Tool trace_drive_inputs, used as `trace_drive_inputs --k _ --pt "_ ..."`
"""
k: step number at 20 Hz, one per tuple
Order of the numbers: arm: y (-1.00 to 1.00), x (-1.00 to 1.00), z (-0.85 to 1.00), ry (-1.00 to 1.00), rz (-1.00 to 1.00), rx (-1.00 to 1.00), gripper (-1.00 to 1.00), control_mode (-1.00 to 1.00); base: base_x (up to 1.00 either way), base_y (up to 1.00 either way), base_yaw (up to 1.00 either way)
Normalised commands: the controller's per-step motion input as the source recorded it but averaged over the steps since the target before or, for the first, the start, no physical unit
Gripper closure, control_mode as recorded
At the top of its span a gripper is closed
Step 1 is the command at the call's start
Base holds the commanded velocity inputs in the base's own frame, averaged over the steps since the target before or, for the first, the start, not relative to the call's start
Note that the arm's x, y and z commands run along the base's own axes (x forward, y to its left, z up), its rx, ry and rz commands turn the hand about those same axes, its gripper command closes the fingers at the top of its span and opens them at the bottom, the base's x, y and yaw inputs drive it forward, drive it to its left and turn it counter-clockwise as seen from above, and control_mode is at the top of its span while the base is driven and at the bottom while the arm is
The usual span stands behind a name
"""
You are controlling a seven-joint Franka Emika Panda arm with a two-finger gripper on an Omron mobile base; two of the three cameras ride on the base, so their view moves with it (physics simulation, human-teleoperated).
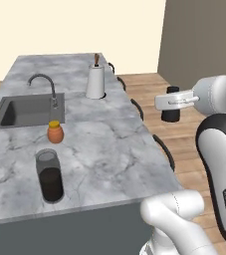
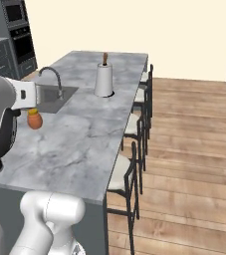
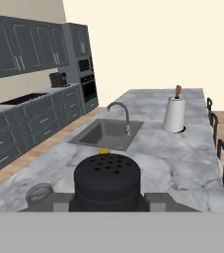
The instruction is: Move the shaker and ketchup from the cabinet to the dining counter.
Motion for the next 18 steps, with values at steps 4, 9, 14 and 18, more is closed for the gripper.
trace_drive_inputs --k 4,9,14,18 --pt "-0.07 0.15 -0.01 0.0 0.09 0.02 1.0 -1.0 0.06 -0.04 0.04" --pt "-0.14 0.44 -0.05 0.0 0.25 0.0 1.0 -1.0 0.0 0.0 0.0" --pt "-0.2 0.62 -0.17 0.04 0.31 0.02 1.0 -1.0 0.0 0.0 0.0" --pt "-0.13 0.71 -0.33 0.06 0.3 0.0 1.0 -1.0 0.0 0.0 0.0"
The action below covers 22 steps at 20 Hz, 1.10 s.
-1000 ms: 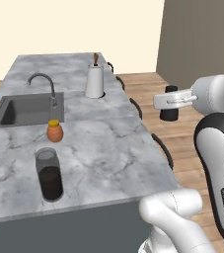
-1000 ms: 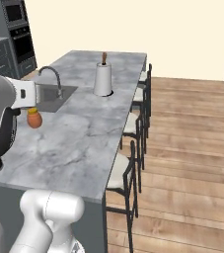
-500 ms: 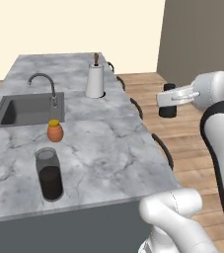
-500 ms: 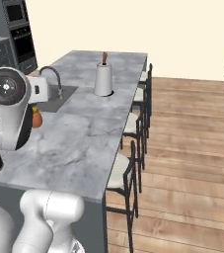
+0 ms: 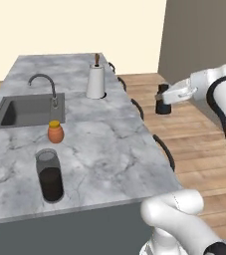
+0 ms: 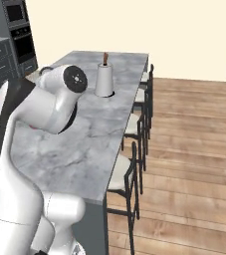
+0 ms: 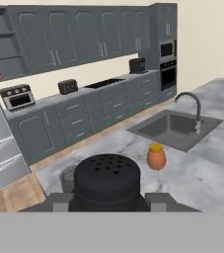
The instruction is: Move the shaker and ketchup from the cabinet to the dining counter.
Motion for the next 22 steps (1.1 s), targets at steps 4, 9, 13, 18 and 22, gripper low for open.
trace_drive_inputs --k 4,9,13,18,22 --pt "-0.06 0.71 -0.51 0.01 0.3 0.0 1.0 -1.0 0.0 0.0 0.0" --pt "-0.03 0.48 -0.61 -0.04 0.31 0.02 1.0 -1.0 0.0 0.0 0.0" --pt "-0.05 0.38 -0.72 -0.1 0.27 0.0 1.0 -1.0 0.0 0.0 0.0" --pt "-0.02 0.32 -0.62 -0.16 0.12 0.0 1.0 -1.0 0.0 0.0 0.0" --pt "0.07 0.42 -0.51 -0.16 0.0 0.0 1.0 -1.0 0.0 0.0 0.0"
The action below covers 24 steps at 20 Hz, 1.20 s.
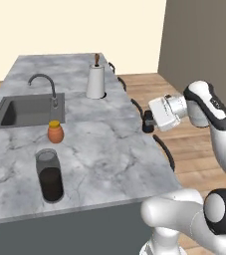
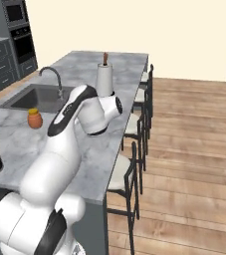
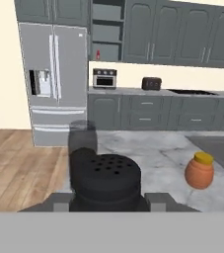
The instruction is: Move the shaker and ketchup from the cabinet to the dining counter.
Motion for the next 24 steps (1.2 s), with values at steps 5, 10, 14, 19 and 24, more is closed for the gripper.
trace_drive_inputs --k 5,10,14,19,24 --pt "0.1 0.42 -0.48 -0.09 0.0 0.0 1.0 -1.0 0.0 0.0 0.0" --pt "0.0 0.42 -0.29 0.0 0.01 -0.01 1.0 -1.0 0.0 0.0 0.0" --pt "-0.1 0.24 -0.26 0.06 0.04 0.0 1.0 -1.0 0.0 0.0 0.0" --pt "-0.06 0.2 -0.32 0.1 0.1 0.0 1.0 -1.0 0.0 0.0 0.0" --pt "0.0 0.28 -0.27 0.08 0.09 0.03 1.0 -1.0 0.0 0.0 0.0"
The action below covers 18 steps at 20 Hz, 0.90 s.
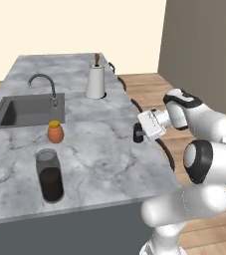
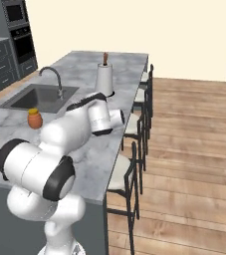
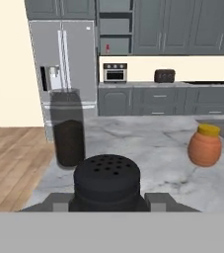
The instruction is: Move the shaker and ketchup from the cabinet to the dining counter.
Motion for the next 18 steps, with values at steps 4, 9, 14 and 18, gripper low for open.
trace_drive_inputs --k 4,9,14,18 --pt "0.0 0.29 -0.29 0.0 0.04 0.05 1.0 -1.0 0.0 0.0 0.0" --pt "0.0 0.26 -0.3 0.0 0.02 0.09 1.0 -1.0 0.0 0.0 0.0" --pt "0.08 0.18 -0.31 0.0 0.02 0.06 1.0 -1.0 0.0 0.0 0.0" --pt "0.0 0.3 -0.21 0.0 0.01 0.01 1.0 -1.0 0.0 0.0 0.0"
